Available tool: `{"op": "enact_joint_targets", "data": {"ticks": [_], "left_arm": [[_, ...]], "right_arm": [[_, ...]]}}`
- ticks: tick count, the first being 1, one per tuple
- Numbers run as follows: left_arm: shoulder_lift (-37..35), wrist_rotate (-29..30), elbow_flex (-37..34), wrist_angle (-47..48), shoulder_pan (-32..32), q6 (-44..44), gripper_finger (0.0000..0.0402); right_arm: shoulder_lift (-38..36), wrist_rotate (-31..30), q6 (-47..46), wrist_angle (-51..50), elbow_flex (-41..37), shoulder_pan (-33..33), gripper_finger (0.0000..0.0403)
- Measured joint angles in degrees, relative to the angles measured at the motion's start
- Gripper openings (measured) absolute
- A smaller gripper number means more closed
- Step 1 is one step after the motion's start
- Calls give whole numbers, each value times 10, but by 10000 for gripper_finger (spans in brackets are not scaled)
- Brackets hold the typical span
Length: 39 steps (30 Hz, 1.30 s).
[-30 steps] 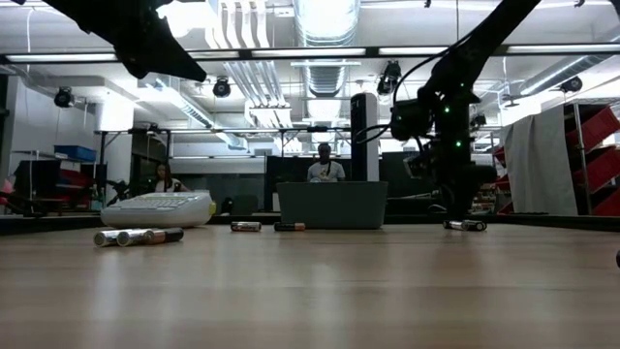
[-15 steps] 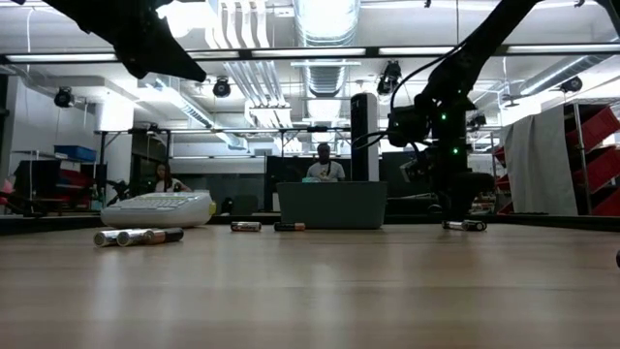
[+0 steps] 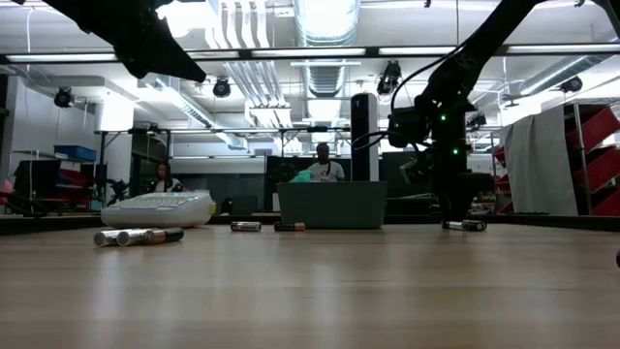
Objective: Sort batteries
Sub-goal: Put the brown battery into the green bin
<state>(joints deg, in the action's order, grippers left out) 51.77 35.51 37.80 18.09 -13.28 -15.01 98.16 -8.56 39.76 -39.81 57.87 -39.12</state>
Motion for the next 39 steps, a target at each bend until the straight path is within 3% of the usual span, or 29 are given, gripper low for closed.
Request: {"op": "enact_joint_targets", "data": {"ticks": [10, 19, 28, 30, 33, 39], "left_arm": [[0, 0, 0, 0, 0, 0, 0], [0, 0, 0, 0, 0, 0, 0], [0, 0, 0, -1, 0, -3, 0], [0, 0, 0, -7, 0, -2, 0], [0, 0, 0, -19, 0, -2, 0], [9, -1, -15, -82, -6, 22, 0]], "right_arm": [[1, -6, 8, 19, -1, -3, 50], [-3, -10, 3, 36, -1, -6, 37], [-108, -4, -50, 36, -1, -5, 36], [-147, 24, -81, 37, -1, -3, 36], [-210, 122, -130, 55, -1, -2, 36], [-301, 263, -243, 160, -14, 52, 36]]}}
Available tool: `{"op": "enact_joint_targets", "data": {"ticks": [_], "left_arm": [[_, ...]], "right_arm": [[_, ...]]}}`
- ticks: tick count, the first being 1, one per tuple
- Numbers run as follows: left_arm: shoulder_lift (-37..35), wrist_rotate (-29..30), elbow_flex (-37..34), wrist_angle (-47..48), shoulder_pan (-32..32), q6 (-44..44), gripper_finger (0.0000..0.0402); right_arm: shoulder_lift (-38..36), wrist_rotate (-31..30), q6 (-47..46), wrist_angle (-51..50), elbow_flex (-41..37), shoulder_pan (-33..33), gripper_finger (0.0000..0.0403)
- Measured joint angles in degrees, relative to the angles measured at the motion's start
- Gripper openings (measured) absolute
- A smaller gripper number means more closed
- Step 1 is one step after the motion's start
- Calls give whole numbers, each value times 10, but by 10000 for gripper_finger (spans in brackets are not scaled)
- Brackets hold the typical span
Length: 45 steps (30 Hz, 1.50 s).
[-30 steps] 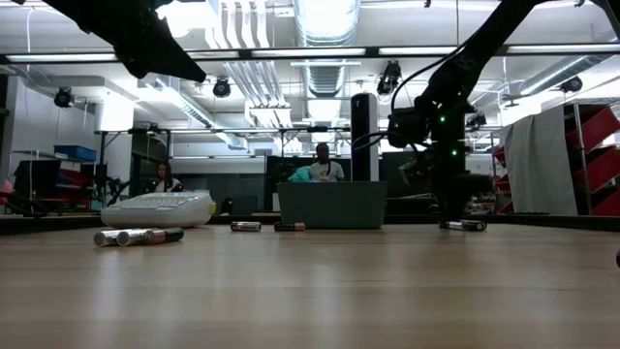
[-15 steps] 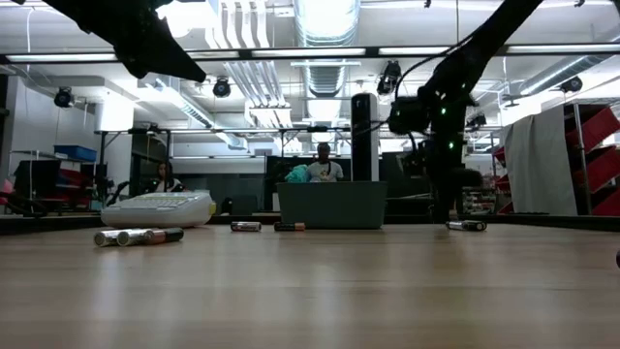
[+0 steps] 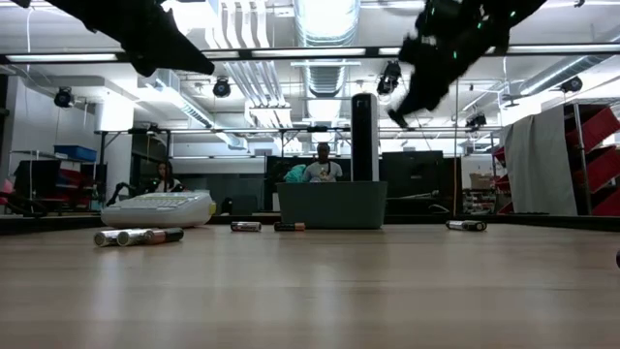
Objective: Sort batteries
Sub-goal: Put the brown battery into the green bin
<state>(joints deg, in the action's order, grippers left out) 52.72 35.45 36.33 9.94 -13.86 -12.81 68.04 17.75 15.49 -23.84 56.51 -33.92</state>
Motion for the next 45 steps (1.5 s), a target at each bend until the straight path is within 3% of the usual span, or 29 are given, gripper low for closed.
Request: {"op": "enact_joint_targets", "data": {"ticks": [8, 17, 21, 25, 30, 33, 39, 45], "left_arm": [[55, -1, -4, -141, -21, 86, 0], [130, -6, -4, -308, -52, 182, 0], [157, -18, -5, -380, -62, 213, 0], [183, -73, -5, -454, -67, 233, 1], [197, -118, -5, -497, -67, 229, 33], [200, -119, -5, -507, -67, 228, 67], [212, -119, -5, -537, -67, 226, 134], [215, -120, -5, -545, -68, 222, 167]], "right_arm": [[-29, 24, -56, 238, -54, 167, 36], [24, 18, -67, 561, -104, 324, 36], [72, 13, -65, 679, -103, 360, 36], [135, 13, -72, 804, -102, 372, 36], [211, 13, -127, 960, -101, 373, 36], [244, 22, -158, 1008, -88, 374, 35], [298, 36, -185, 1008, -42, 378, 35], [316, 39, -186, 1001, -14, 381, 35]]}}
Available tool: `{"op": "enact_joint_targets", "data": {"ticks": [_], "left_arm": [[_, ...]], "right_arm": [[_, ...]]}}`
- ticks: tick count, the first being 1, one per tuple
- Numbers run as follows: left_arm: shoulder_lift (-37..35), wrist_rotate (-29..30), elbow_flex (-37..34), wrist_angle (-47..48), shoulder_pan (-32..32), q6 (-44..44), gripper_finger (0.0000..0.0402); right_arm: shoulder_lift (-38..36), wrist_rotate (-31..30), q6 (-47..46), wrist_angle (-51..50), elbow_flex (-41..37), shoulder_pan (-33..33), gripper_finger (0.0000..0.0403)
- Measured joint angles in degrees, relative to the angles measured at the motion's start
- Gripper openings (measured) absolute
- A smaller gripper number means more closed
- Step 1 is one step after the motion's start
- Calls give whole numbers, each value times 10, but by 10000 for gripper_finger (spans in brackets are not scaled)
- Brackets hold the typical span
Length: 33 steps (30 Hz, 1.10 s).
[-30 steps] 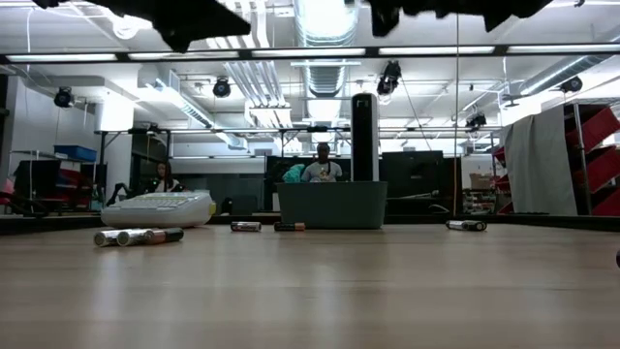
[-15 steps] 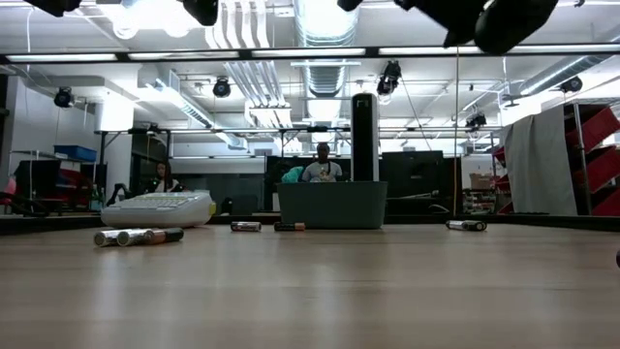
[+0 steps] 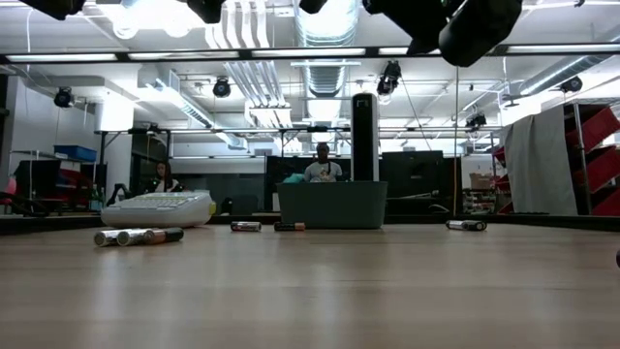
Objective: Sort batteries
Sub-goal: Put the brown battery into the green bin
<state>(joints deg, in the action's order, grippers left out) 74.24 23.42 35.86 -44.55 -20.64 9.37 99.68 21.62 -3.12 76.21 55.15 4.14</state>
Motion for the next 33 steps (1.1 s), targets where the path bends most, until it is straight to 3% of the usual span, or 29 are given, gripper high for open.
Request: {"op": "enact_joint_targets", "data": {"ticks": [18, 26, 33], "left_arm": [[-2, -60, 8, -44, 0, -31, 171], [-2, -59, 9, -41, 0, -58, 156], [-2, -2, 9, -27, 0, -84, 153]], "right_arm": [[-2, -6, 17, -40, 8, 0, 35], [-2, -6, 18, -41, 8, 0, 35], [-2, -27, 25, -41, 8, -1, 35]]}}
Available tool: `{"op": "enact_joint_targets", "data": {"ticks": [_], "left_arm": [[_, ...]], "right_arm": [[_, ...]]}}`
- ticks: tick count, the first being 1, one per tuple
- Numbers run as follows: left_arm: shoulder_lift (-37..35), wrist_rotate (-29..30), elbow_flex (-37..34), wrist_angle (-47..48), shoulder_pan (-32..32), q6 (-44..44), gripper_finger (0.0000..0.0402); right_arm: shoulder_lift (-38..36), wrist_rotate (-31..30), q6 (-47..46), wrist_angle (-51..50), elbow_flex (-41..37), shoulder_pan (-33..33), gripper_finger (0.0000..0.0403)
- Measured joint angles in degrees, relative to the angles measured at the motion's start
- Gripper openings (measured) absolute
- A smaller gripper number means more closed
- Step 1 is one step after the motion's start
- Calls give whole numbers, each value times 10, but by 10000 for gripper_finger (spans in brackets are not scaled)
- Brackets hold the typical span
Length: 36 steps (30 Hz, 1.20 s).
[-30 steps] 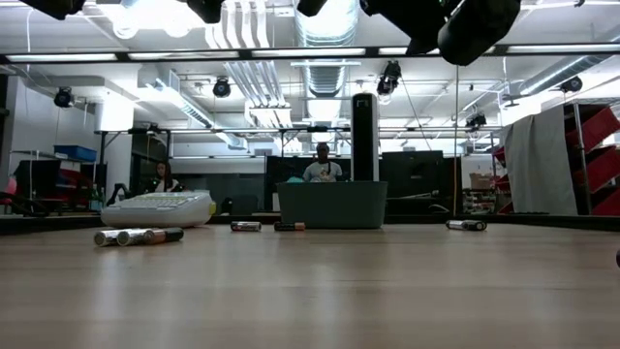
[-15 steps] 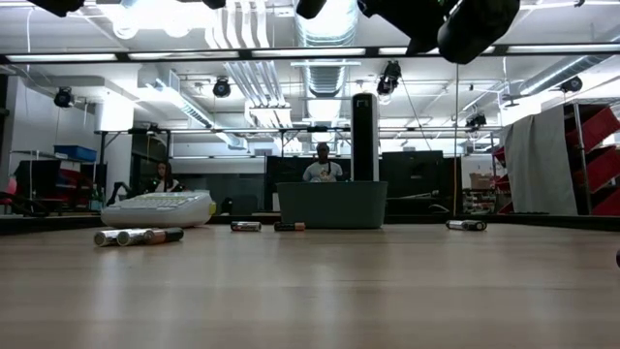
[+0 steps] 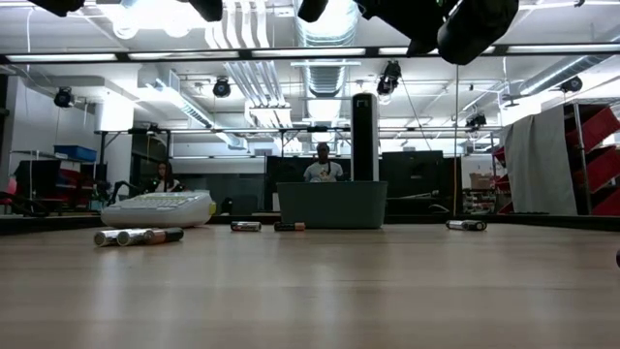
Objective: Sort batteries
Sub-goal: Put the brown battery into the green bin
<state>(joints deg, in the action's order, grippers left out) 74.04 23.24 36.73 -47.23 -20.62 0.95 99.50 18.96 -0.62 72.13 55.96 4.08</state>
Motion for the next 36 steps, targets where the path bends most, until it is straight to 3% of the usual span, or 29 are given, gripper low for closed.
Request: {"op": "enact_joint_targets", "data": {"ticks": [18, 28, 36], "left_arm": [[0, -13, 0, 1, 0, 0, 148], [0, -11, 0, 1, 0, 0, 28], [0, -12, 0, 3, -3, 0, 28]], "right_arm": [[0, -10, 9, -17, 0, 0, 35], [-1, -11, 13, -19, 0, 0, 34], [-1, -10, 3, -23, 0, 0, 69]]}}
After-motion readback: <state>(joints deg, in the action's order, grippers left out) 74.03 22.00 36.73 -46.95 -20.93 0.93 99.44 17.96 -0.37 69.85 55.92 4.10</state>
